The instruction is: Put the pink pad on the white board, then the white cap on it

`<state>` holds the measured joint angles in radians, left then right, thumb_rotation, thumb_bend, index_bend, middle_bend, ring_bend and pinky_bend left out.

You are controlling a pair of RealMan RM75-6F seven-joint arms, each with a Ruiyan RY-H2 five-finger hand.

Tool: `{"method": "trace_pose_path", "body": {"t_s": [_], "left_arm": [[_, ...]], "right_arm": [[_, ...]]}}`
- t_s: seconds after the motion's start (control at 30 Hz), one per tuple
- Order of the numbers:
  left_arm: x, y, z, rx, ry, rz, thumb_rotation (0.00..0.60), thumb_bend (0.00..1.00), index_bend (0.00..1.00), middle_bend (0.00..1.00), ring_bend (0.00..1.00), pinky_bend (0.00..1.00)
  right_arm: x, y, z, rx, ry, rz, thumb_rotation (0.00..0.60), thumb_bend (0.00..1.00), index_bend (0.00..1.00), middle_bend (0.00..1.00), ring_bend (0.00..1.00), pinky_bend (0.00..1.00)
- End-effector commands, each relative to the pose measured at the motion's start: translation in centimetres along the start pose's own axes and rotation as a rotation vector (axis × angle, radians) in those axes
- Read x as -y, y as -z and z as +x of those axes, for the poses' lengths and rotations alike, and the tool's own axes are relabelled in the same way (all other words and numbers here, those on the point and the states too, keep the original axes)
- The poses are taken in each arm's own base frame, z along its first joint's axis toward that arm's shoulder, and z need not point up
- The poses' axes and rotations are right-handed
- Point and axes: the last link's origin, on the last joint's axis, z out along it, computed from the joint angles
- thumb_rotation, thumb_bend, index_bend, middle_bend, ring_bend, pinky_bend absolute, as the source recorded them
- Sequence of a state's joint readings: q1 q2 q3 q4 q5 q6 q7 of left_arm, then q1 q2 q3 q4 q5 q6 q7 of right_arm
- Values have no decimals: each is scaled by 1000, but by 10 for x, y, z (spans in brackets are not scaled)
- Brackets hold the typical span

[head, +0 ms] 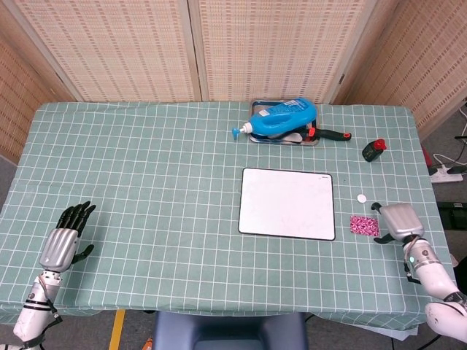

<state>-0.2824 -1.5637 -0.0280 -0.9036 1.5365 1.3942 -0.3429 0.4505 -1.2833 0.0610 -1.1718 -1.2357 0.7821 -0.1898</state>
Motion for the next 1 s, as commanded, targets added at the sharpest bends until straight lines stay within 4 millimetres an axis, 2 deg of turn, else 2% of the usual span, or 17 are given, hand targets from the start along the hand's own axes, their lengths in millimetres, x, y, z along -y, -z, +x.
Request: {"method": "trace_pose_path", "body": {"t_s": [0.03,0.27,0.47,1.0], "left_arm": [[0,0,0,2,3,1,600,218,0,0,0,0],[1,0,0,9,8,6,600,218,0,0,0,0],[1,-1,0,12,11,9,600,218,0,0,0,0],[2,-1,-1,26,23,15,600,218,0,0,0,0]], "right_arm": [[2,-3,-3,10,-1,1,497,118,333,962,985,1000],[3,-12,-6,-3,-11,-18,494,129,416,962,985,1000],[3,-14,-3,-20,-27,-16,495,152,418,962,985,1000],[5,-20,-10,15,-16,-9,493,199,389,962,985,1000]]}}
